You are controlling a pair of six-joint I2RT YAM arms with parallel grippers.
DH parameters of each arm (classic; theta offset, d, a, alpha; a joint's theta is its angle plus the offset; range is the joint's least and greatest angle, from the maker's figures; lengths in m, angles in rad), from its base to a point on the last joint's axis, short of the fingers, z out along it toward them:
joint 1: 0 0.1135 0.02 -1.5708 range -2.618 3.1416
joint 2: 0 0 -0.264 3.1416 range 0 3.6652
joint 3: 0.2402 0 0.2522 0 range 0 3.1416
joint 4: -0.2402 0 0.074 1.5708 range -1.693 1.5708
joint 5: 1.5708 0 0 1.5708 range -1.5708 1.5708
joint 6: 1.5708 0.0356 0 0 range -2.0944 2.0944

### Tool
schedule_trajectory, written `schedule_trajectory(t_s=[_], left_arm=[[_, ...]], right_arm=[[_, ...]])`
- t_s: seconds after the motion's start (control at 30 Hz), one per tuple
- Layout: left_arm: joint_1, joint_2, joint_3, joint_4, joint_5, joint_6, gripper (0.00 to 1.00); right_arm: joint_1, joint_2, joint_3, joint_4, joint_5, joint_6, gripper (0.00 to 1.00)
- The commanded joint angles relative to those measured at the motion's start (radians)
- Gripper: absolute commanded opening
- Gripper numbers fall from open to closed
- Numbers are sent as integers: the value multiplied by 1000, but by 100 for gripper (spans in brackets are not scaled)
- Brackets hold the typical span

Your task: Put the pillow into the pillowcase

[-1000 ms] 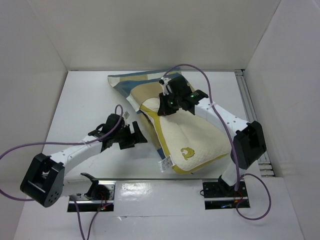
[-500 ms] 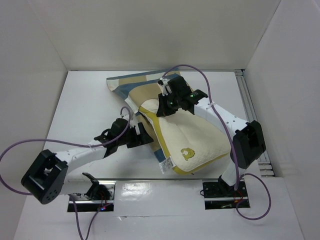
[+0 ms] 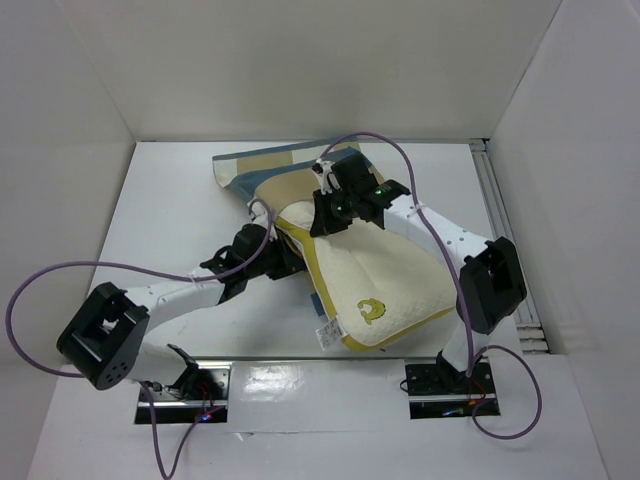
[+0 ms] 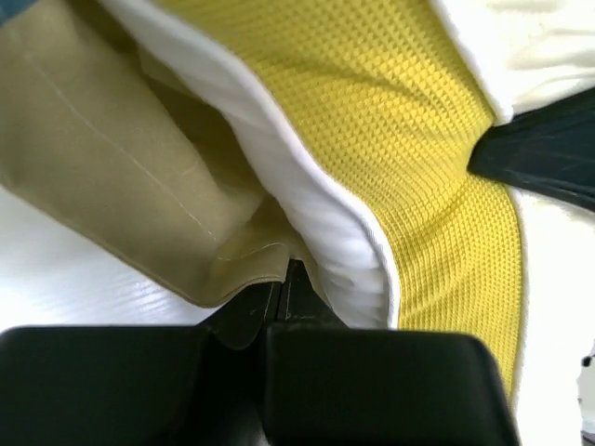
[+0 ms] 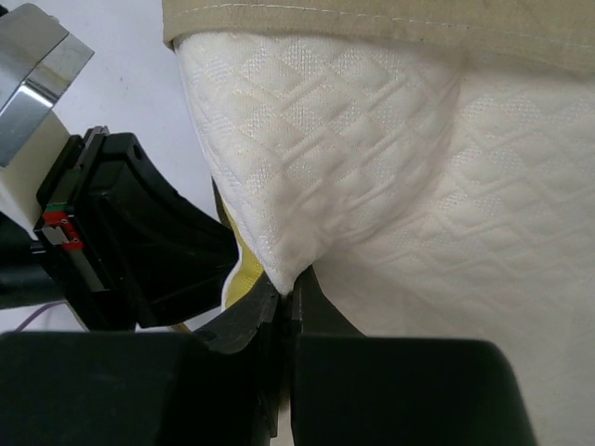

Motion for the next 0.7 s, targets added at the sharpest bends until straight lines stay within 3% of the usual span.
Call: schedule_trajectory(t_s=[0.0,0.47,0.57,0.67], left_arm=[[-10,-49,-23,13,-24,-18,0],[-38,-307,-169,-22,27,-57,0],[-38,-335,-106,-61,47,-31,0],[0,-387,50,-114,126,12,0]], right_arm=[[12,3,63,66,-32,23,0],[21,167,143,107,25,62,0],[0,228,329,15,121,53,0],[-20,237,616,-74,198,32,0]])
